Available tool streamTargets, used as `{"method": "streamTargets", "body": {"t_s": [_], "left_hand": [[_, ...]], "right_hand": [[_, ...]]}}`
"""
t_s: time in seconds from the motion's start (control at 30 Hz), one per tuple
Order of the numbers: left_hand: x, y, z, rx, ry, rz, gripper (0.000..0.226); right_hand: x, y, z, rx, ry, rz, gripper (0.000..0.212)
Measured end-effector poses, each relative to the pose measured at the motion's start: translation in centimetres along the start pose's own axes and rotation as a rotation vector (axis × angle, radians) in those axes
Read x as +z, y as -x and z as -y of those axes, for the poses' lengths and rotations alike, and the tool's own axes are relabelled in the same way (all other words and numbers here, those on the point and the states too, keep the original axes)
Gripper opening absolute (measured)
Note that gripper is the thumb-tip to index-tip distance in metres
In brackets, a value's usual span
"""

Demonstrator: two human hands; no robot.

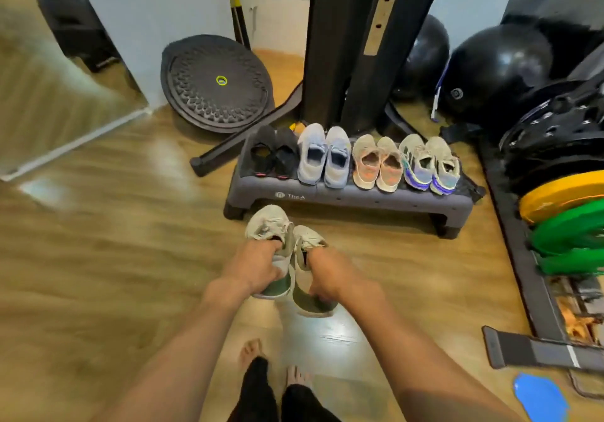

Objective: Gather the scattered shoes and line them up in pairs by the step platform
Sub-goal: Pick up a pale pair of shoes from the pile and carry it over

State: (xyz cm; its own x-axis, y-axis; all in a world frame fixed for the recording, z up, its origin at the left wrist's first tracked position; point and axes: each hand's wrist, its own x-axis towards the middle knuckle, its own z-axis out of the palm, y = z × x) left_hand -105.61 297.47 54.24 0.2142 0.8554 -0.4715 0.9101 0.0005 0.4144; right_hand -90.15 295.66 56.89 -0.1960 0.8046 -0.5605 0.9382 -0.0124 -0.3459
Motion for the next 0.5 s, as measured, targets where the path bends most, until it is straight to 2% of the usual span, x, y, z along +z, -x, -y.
{"method": "streamTargets", "body": {"t_s": [0.17,0.23,0.37,0.5], "left_hand": [[4.6,-9.9,5.6,-0.029,0.002,0.065,0.041],[7.3,-13.8,8.5,-0.014,-0.016,0.067,0.039],[14.3,-21.6,14.4,-0.019,-0.027,0.054,0.032],[21.9,-30.4,20.5,-0.037,0.003,0.063,0.031]], "right_hand": [[5.0,-10.9,-1.2,0.103,-0.047,-0.008,0.032],[7.5,-15.5,-2.2,0.118,-0.038,0.006,0.026],[13.9,-25.0,-5.0,0.086,0.002,-0.051,0.012],[21.6,-35.2,-8.4,0.048,-0.023,-0.131,0.016]]}}
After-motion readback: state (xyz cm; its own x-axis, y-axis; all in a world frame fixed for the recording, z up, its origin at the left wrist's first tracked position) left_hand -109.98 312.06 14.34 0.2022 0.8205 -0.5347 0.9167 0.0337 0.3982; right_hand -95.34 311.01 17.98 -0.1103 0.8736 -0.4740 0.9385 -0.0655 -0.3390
